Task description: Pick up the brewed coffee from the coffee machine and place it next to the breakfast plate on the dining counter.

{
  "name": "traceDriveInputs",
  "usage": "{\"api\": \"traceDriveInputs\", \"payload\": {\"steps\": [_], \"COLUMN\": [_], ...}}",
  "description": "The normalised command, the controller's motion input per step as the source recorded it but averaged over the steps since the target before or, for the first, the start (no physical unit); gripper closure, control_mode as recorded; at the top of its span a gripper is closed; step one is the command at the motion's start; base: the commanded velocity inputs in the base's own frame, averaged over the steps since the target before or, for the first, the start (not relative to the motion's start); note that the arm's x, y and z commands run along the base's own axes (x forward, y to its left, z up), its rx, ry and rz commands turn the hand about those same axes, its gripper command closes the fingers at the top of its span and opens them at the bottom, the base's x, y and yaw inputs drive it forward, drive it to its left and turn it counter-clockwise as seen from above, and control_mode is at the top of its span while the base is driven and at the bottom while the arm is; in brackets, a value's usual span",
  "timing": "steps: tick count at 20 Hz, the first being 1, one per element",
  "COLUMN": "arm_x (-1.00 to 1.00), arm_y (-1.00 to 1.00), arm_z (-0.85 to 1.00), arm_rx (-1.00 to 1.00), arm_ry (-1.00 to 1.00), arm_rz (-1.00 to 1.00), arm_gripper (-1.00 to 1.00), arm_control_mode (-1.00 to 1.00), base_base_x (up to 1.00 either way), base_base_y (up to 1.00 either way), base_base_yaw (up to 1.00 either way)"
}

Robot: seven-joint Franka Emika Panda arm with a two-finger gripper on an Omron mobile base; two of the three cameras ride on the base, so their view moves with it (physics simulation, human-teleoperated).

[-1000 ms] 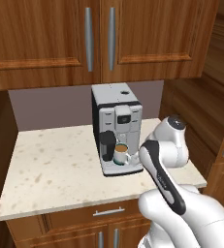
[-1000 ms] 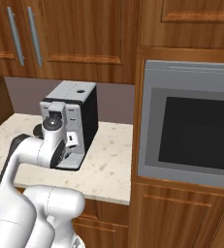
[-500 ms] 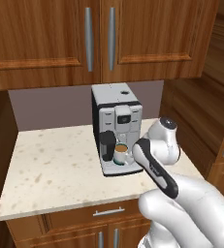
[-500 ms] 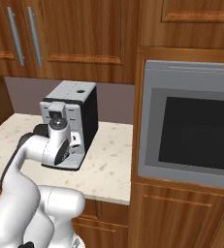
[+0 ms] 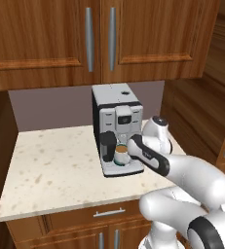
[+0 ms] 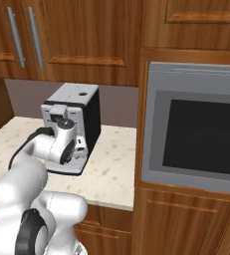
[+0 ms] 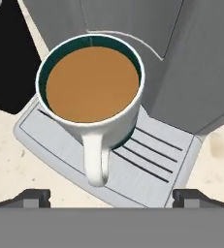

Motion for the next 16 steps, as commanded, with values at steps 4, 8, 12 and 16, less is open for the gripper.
{"api": "traceDriveInputs", "payload": {"steps": [4, 8, 12, 16], "arm_x": [0.21, 0.18, 0.16, 0.11], "arm_y": [0.09, 0.09, 0.04, 0.02], "arm_z": [-0.25, -0.29, -0.25, -0.19], "arm_rx": [0.0, 0.0, 0.0, 0.0], "arm_ry": [0.02, 0.0, 0.0, 0.0], "arm_rz": [0.02, 0.01, 0.01, 0.01], "arm_gripper": [-1.0, -1.0, -1.0, 1.0], "arm_control_mode": [-1.0, -1.0, -1.0, -1.0], "base_base_x": [0.0, 0.0, 0.0, 0.0], "base_base_y": [0.0, 0.0, 0.0, 0.0], "base_base_yaw": [0.0, 0.0, 0.0, 0.0]}}
